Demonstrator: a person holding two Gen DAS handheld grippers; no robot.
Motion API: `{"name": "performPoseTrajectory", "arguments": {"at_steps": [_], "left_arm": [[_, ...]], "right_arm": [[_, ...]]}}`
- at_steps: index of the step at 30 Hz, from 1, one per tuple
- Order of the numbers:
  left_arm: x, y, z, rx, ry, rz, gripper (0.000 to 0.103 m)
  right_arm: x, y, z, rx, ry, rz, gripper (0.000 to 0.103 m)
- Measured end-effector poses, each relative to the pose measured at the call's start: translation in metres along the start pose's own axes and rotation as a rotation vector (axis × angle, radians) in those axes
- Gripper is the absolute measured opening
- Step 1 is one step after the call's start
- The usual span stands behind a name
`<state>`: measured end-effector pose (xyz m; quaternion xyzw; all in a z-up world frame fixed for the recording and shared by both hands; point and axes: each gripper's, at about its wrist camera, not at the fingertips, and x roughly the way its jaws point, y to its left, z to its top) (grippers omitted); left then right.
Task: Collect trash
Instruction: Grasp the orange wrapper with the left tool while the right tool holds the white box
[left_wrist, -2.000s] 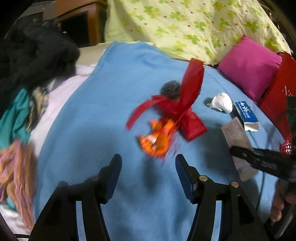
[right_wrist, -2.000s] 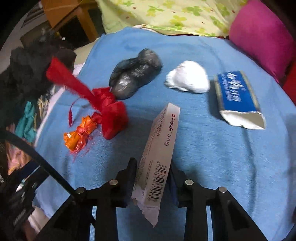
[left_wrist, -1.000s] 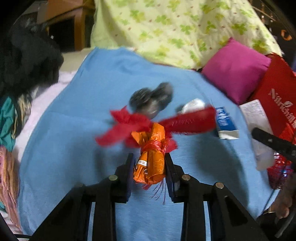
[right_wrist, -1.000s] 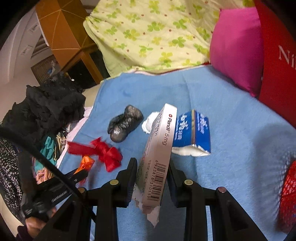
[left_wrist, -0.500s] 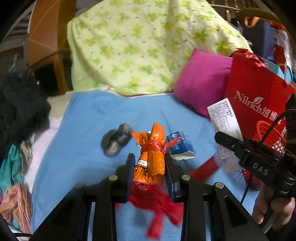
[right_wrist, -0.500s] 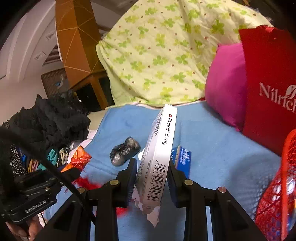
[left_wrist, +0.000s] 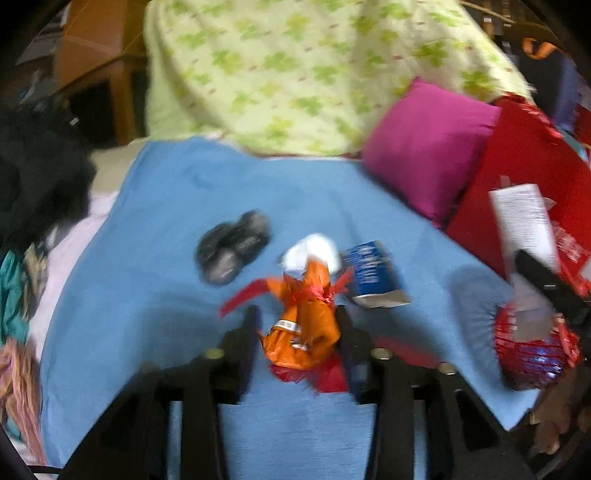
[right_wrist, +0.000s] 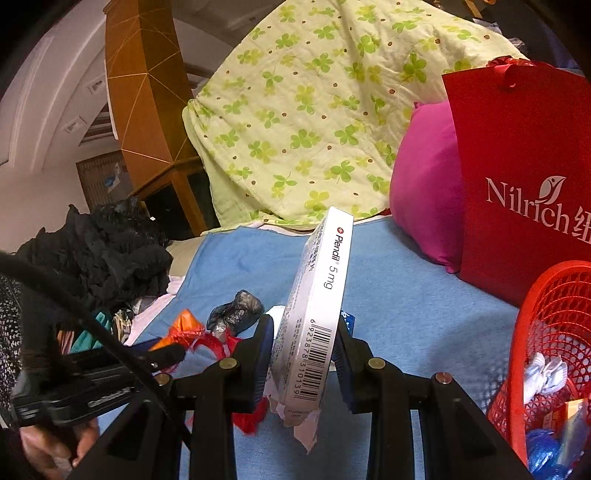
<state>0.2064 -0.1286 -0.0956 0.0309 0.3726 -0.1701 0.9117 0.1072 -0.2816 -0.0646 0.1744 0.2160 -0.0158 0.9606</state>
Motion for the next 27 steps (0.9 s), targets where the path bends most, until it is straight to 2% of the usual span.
{"name": "performPoseTrajectory", "arguments": {"at_steps": [3, 5, 12, 18, 24, 27], "left_arm": [[0.004, 0.015, -0.006, -0.022, -0.002, 0.047, 0.058], [0.006, 0.023, -0.01, -0.033, 0.001, 0.079, 0.058], [0.013, 0.018, -0.024, 0.006, 0.015, 0.079, 0.059], [0.028, 0.025, -0.041, -0.02, 0.075, 0.094, 0.059], [0.05, 0.02, -0.054, -0.037, 0.149, 0.048, 0.059], [0.064, 0.026, -0.059, -0.084, 0.197, 0.019, 0.059]], "right_arm": [[0.001, 0.0, 0.0, 0.007, 0.001, 0.002, 0.033], [0.002, 0.0, 0.0, 0.004, 0.001, 0.002, 0.033], [0.004, 0.001, -0.002, -0.008, 0.004, -0.009, 0.033], [0.004, 0.002, -0.003, -0.019, 0.011, -0.003, 0.033], [0.009, 0.012, -0.01, -0.071, 0.034, -0.003, 0.033], [0.011, 0.016, -0.012, -0.086, 0.043, 0.0, 0.033]]}}
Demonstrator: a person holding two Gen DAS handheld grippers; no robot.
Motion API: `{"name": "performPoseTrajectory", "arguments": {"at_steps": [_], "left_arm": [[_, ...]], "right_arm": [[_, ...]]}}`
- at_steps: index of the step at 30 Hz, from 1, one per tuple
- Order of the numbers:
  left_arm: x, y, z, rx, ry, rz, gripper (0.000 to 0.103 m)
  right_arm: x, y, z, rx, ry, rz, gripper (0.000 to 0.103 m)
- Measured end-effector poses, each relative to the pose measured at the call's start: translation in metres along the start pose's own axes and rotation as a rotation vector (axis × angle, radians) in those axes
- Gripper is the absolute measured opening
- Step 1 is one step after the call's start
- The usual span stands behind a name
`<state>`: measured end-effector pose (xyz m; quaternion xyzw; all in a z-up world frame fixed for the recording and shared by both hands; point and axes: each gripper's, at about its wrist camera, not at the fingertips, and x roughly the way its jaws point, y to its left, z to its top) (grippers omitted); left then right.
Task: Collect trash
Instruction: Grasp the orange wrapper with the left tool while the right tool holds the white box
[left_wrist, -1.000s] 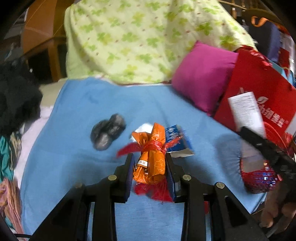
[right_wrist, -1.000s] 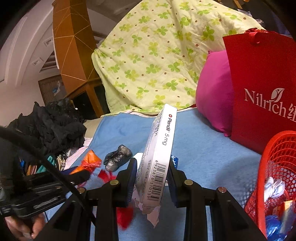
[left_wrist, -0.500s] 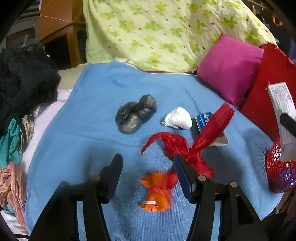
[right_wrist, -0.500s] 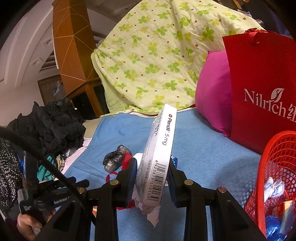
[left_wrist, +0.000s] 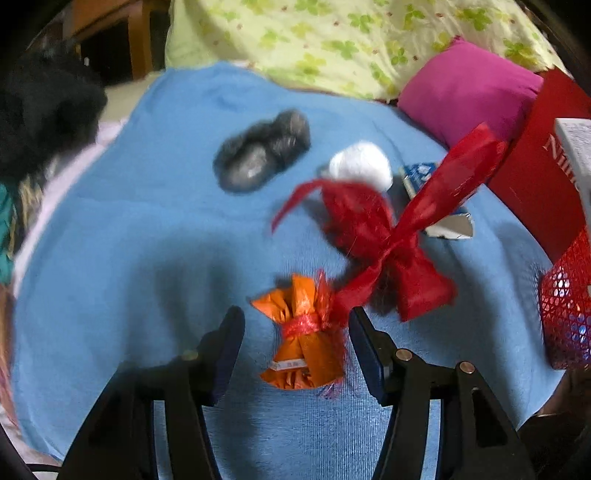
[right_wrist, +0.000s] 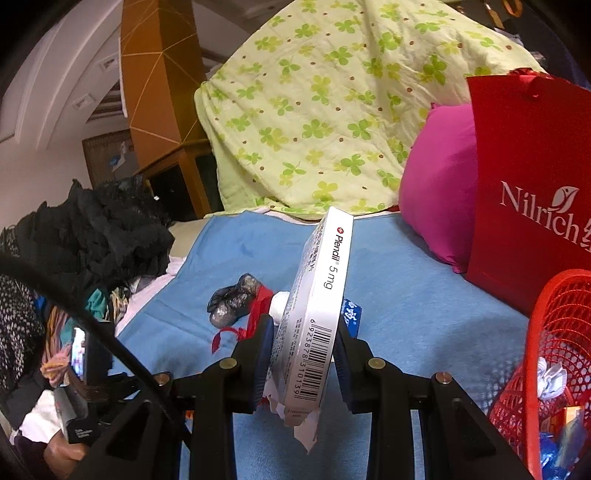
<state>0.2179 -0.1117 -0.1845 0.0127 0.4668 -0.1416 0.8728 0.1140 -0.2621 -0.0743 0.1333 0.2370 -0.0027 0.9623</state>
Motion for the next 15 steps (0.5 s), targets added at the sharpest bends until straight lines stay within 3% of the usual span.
{"name": "performPoseTrajectory", "arguments": {"at_steps": [2, 3, 4, 5, 8, 15], "left_arm": [[0.009, 0.006, -0.005, -0.031, 0.028, -0.012, 0.059], [0.011, 0.008, -0.007, -0.037, 0.031, -0.021, 0.054], [0.011, 0.009, -0.009, -0.036, 0.023, -0.021, 0.048], [0.009, 0.011, -0.01, -0.036, 0.015, -0.019, 0.033], [-0.005, 0.022, -0.01, -0.077, -0.013, -0.042, 0.033], [-0.048, 0.024, -0.007, -0.043, -0.121, -0.021, 0.033]], "right_arm": [[0.002, 0.002, 0.0, -0.006, 0.006, -0.001, 0.033], [0.002, 0.002, -0.001, -0.007, 0.008, -0.001, 0.033], [0.002, 0.003, -0.001, -0.008, 0.01, -0.002, 0.033], [0.003, 0.003, -0.001, -0.008, 0.012, -0.003, 0.033], [0.003, 0.004, -0.001, -0.004, 0.013, -0.004, 0.033], [0.003, 0.005, 0.0, -0.006, 0.008, -0.001, 0.033]]}}
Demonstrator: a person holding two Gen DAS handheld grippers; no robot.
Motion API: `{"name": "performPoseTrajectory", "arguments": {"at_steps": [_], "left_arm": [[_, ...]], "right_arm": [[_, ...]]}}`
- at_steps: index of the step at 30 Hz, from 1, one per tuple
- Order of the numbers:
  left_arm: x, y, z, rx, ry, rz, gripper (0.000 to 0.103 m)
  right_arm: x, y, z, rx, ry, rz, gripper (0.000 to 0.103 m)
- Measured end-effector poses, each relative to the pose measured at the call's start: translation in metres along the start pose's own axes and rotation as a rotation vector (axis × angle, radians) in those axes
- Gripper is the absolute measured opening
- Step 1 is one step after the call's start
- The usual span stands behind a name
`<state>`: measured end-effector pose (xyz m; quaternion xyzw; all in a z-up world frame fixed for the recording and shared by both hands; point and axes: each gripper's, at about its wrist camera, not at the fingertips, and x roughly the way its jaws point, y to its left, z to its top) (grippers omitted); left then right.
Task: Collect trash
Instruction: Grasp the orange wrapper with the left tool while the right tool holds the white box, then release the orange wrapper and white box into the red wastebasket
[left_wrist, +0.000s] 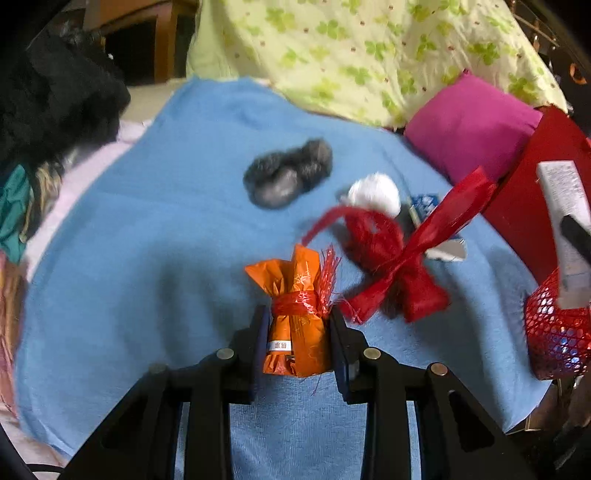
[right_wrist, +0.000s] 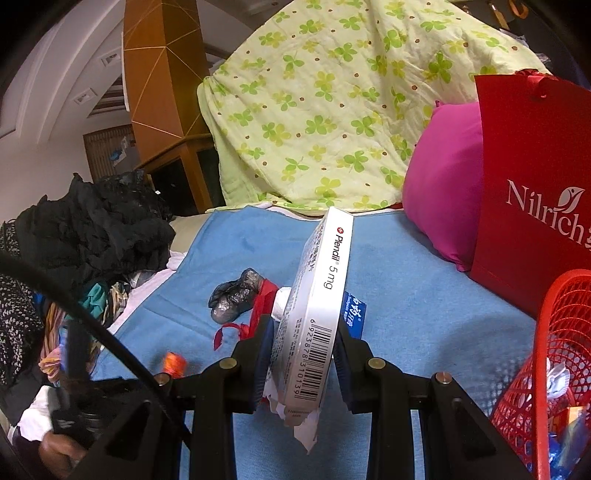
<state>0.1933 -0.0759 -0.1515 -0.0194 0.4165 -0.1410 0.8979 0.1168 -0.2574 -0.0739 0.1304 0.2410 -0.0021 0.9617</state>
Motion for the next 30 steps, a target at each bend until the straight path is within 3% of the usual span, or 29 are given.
{"name": "performPoseTrajectory", "arguments": {"at_steps": [13, 22, 30], "left_arm": [[-0.074, -0.087, 0.033, 0.206, -0.236, 0.067, 0.033], [-0.096, -0.151, 0.042, 0.31, -0.291, 0.022, 0.033], [-0.103, -0.213, 0.042, 0.392, -0.314, -0.045, 0.033]], "right_arm": [[-0.042, -0.002, 0.007, -0.009, -0.164, -0.031, 0.033], [-0.085, -0.03, 0.008, 0.01, -0.263, -0.083, 0.034], [-0.119, -0.071, 0.001, 0.036, -0.316, -0.178, 0.034]]}}
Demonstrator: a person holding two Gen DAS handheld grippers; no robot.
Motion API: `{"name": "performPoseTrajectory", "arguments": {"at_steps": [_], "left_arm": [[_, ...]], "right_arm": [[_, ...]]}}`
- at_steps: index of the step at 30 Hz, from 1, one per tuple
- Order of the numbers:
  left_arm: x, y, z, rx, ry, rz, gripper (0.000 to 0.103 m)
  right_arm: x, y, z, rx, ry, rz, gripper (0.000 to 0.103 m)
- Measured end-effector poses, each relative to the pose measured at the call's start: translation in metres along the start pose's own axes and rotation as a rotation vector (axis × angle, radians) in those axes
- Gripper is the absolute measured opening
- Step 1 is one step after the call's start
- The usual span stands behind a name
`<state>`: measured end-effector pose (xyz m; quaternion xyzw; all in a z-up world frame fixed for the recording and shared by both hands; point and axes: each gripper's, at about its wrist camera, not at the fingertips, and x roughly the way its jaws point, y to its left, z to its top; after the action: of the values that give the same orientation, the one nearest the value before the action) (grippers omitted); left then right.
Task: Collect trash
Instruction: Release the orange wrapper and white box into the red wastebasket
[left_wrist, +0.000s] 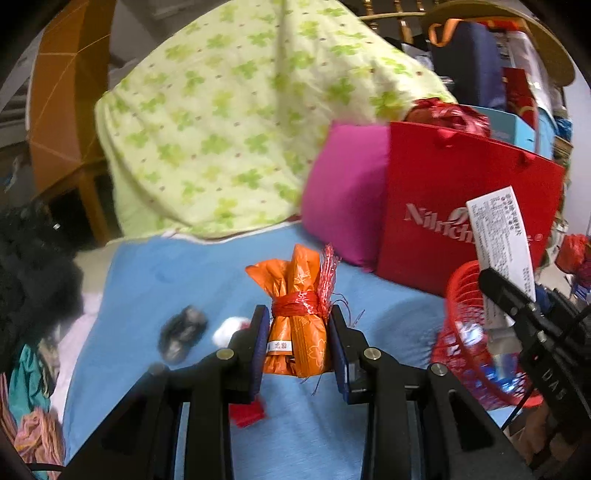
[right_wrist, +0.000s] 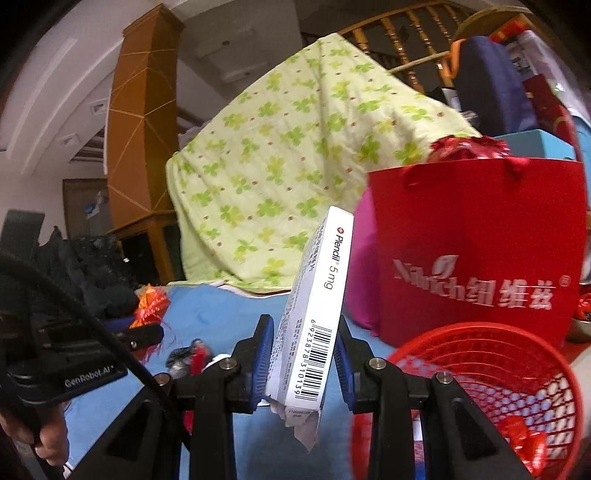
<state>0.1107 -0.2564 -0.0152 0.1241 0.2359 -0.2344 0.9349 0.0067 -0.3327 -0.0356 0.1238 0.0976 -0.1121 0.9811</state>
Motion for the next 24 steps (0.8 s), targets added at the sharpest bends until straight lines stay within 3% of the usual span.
{"name": "performPoseTrajectory", "arguments": {"at_steps": [11, 20, 22, 24], "left_arm": [[0.013, -0.081, 0.02, 0.068, -0.002, -0.131, 0.033], [0.035, -0.128, 0.018, 0.051, 0.068, -0.335, 0.037], [0.041, -0.135, 0.014, 0.048, 0.091, -0.382, 0.045], [0.044, -0.139, 0.009, 0.046, 0.108, -0.39, 0.061]], "right_arm": [[-0.03, -0.074, -0.002, 0.102, -0.021, -0.12, 0.035], [-0.045, -0.133, -0.003, 0.283, -0.019, -0.165, 0.036], [-0.044, -0.14, -0.003, 0.304, -0.008, -0.176, 0.037], [-0.042, -0.145, -0.005, 0.329, 0.006, -0.187, 0.062]]}}
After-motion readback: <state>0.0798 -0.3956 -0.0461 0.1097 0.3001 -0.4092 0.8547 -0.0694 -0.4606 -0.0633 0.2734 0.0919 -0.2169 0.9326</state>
